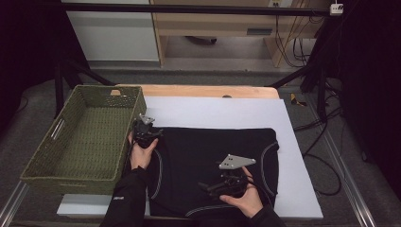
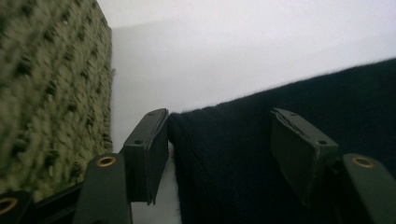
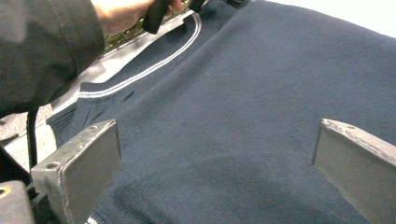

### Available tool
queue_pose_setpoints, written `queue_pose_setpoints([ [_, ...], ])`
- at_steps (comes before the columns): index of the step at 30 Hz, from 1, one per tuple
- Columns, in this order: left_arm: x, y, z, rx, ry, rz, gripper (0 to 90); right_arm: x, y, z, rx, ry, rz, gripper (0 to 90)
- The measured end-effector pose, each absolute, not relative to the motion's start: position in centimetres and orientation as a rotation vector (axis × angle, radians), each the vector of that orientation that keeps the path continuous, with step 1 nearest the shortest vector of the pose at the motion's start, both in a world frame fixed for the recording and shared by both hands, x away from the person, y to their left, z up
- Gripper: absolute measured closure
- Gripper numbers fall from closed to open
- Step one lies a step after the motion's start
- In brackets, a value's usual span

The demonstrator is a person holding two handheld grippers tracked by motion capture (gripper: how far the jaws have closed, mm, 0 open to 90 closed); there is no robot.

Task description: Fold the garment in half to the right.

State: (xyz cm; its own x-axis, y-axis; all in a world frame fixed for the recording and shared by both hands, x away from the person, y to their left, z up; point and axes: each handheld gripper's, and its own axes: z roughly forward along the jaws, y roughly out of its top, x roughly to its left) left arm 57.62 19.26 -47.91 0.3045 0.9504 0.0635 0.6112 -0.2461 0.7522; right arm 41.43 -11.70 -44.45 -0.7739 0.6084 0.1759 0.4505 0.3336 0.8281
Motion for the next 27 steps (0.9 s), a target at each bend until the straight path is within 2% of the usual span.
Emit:
queue_pose_setpoints([
  [5,57.7,19.3,-48.1,1.939,1.385,0.694,35.9,41.3,-11.3,-44.6,0.956,2.441,1.421,2.1],
  [9,57.6,19.4,-48.0,1.933,1.405,0.656,38.5,41.1,-11.2,-44.5,0.95,2.445,1.428,2.4],
  [16,57.5,19.7,-47.8,1.912,1.441,0.584,52.1,40.6,-10.4,-44.6,0.915,2.467,1.44,2.8],
  [19,57.3,19.7,-47.7,1.913,1.431,0.56,61.9,40.4,-10.0,-44.7,0.906,2.48,1.437,2.9],
  [22,57.3,19.6,-47.7,1.914,1.42,0.532,75.7,40.2,-9.6,-44.8,0.894,2.493,1.439,3.2],
  [27,57.2,19.6,-47.5,1.922,1.424,0.54,80.1,40.0,-8.8,-45.0,0.878,2.498,1.45,4.0],
])
